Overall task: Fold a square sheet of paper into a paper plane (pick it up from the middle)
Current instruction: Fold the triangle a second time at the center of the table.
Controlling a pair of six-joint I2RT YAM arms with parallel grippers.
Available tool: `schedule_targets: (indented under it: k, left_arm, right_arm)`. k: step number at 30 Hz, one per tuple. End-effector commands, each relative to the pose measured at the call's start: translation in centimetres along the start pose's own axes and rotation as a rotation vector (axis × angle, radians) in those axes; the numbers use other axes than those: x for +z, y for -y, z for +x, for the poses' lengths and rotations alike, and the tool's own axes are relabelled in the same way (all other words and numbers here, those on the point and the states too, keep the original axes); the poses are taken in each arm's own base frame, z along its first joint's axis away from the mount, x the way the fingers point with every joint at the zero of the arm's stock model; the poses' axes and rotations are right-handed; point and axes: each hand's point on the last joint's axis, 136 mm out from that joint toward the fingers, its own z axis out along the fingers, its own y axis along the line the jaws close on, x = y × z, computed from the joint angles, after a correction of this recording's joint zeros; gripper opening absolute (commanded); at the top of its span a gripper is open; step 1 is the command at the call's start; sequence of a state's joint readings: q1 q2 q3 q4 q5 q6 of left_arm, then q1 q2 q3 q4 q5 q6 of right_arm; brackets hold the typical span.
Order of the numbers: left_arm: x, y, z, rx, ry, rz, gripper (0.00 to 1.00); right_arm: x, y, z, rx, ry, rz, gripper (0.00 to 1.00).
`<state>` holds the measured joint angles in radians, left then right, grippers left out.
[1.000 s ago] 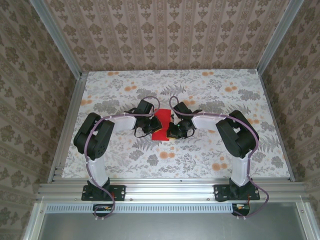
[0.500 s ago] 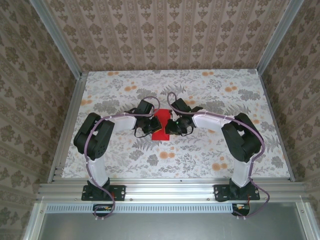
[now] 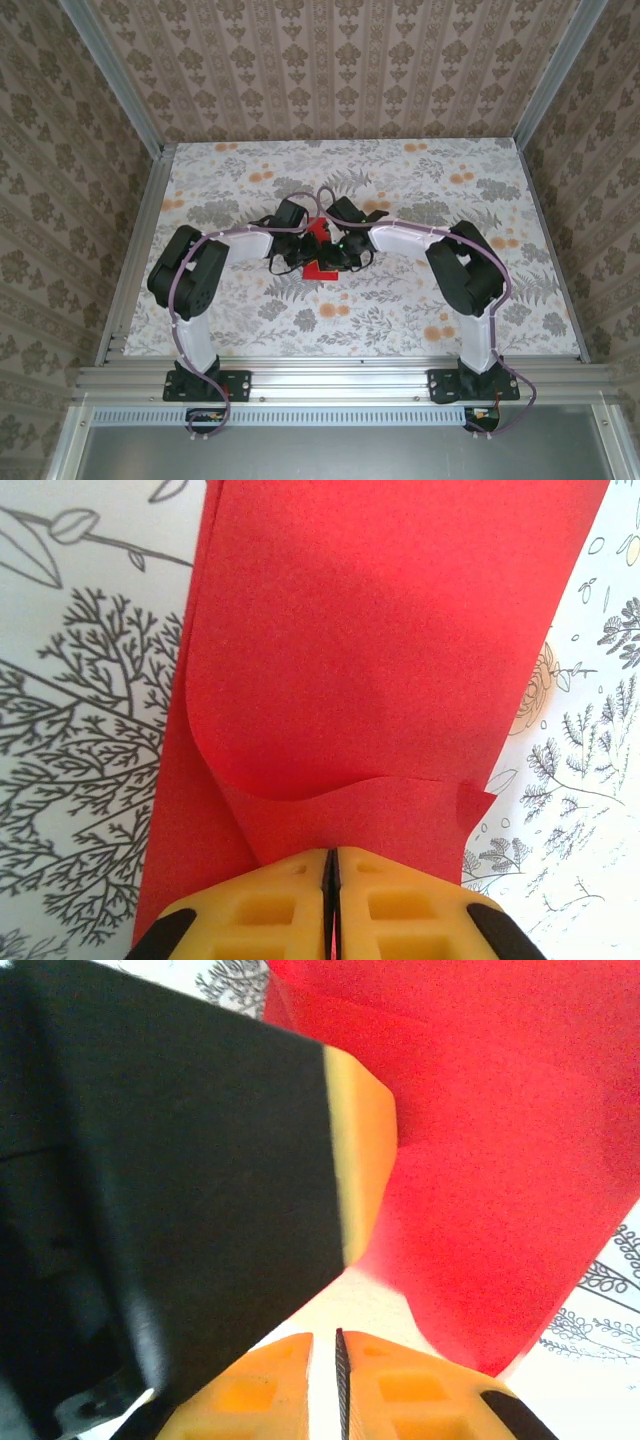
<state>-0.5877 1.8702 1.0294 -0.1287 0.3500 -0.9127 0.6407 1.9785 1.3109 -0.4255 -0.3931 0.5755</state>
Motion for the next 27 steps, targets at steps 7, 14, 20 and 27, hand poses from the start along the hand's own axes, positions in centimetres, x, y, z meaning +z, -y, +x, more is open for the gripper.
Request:
schedule_targets:
  k: [7, 14, 20, 27]
  left_arm:
    - [1.2, -3.6, 1.7, -0.045, -0.059, -0.130, 0.12]
    - [1.2, -3.5, 1.7, -0.043, -0.059, -0.130, 0.12]
    - [1.3, -3.5, 1.7, -0.045, -0.063, -0.126, 0.11]
    - [1.5, -3.4, 1.8, -0.047, -0.068, -0.120, 0.12]
  right_arm:
    - [1.2, 4.4, 3.8, 0.085, -0.136, 0.046, 0.15]
    - [-0.4, 6.8, 5.1, 0.122, -0.144, 0.067, 0.15]
    - [-3.0, 4.0, 2.5, 0.055, -0.044, 0.001, 0.15]
    - [-1.9, 1.6, 0.5, 0.012, -0.019, -0.030, 0.15]
